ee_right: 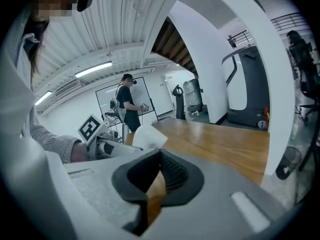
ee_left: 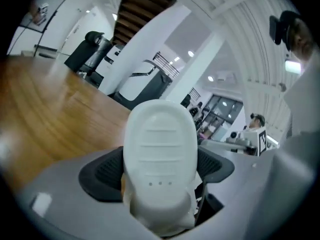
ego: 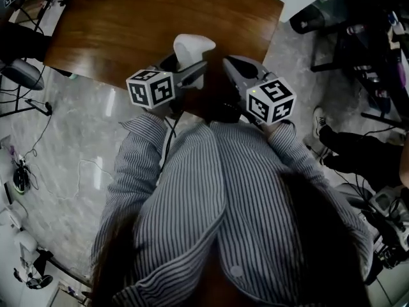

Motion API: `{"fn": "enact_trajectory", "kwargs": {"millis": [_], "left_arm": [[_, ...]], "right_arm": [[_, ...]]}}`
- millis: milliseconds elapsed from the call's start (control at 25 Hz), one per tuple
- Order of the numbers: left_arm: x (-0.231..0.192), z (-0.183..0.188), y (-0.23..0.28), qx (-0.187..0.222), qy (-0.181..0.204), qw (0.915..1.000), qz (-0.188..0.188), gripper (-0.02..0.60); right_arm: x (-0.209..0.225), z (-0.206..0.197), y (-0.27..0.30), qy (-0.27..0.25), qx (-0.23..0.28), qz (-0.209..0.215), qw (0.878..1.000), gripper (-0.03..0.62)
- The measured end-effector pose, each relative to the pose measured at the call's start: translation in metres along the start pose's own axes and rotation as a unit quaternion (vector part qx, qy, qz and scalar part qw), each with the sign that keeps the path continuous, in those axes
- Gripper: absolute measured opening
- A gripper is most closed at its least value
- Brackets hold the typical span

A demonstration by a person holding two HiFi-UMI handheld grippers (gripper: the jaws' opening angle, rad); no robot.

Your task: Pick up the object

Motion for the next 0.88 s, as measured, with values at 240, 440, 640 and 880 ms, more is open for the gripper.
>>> {"fn": "enact_trajectory", "kwargs": {"millis": [240,440,640,880], "left_arm": [[0.003,0.000,-0.019,0.119,-0.064,0.9901,-0.038,0.449],[0.009,-0.004,-0.025,0.188,-0.095,0.9746,-0.076,0.449],[0.008,-0.009,-0.026,0.193,-0.110,0.9721,-0.076,0.449],[0.013,-0.022,-0.026,0.175,-0.121,0.9740,-0.077,0.449]], "right_arm": [[-0.004,0.001,0.011,0.016,-0.003,0.024,1.000,0.002],[-0.004,0.000,0.012,0.020,-0.001,0.028,0.999,0.002],[-0.002,0.000,0.008,0.020,0.002,0.026,0.999,0.002],[-0.011,-0.005,0.006,0.027,-0.004,0.034,0.999,0.002]]}}
Point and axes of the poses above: the fingertips, and each gripper's own axes: y forward along the fingers, x to its right, z out of its top, the point moved 10 cm from there along -y, backward along the fingers, and after that the axes turned 8 degrees about -z, right-handed, at the moved point
